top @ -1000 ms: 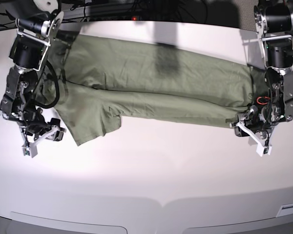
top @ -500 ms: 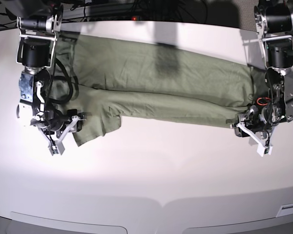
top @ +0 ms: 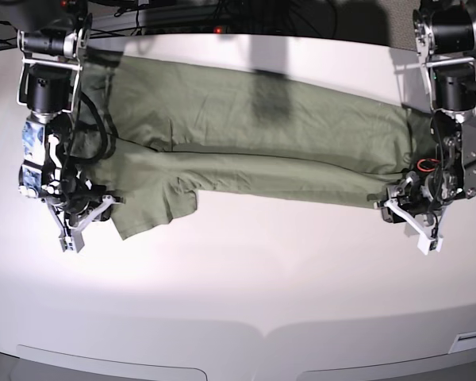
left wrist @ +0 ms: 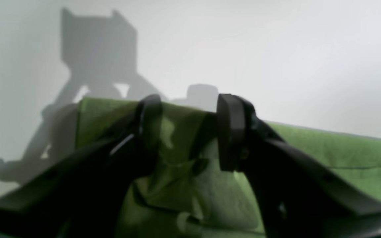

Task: Fold the T-shirt properly
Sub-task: 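Grasp the shirt's sleeve end with the right gripper, then lift and drag the sleeve end with the right gripper toward the arms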

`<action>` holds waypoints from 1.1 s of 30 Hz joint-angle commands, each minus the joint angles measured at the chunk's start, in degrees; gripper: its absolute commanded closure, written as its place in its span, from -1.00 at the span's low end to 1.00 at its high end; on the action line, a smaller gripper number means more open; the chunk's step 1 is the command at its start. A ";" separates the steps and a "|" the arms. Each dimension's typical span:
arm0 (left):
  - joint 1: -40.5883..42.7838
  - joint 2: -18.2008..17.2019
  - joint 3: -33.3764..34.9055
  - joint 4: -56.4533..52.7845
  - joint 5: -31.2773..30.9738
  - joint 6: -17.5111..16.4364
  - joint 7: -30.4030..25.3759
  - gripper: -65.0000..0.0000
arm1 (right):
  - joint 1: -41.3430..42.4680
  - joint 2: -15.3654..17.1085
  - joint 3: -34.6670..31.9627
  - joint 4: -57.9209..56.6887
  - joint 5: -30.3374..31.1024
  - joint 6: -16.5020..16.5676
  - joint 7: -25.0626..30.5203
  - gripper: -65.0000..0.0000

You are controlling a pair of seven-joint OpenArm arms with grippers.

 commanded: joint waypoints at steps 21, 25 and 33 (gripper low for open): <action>-0.28 -0.52 0.04 8.66 1.09 0.59 3.02 0.19 | -0.24 0.46 -0.13 15.04 10.51 4.34 -14.49 1.00; -0.28 -0.52 0.04 11.28 1.09 0.59 4.31 0.19 | -0.76 0.48 -0.13 17.66 16.96 4.34 -20.76 1.00; -0.28 -0.52 0.04 16.06 1.11 0.61 6.01 0.19 | -9.18 2.43 -0.13 30.67 31.78 4.34 -30.53 1.00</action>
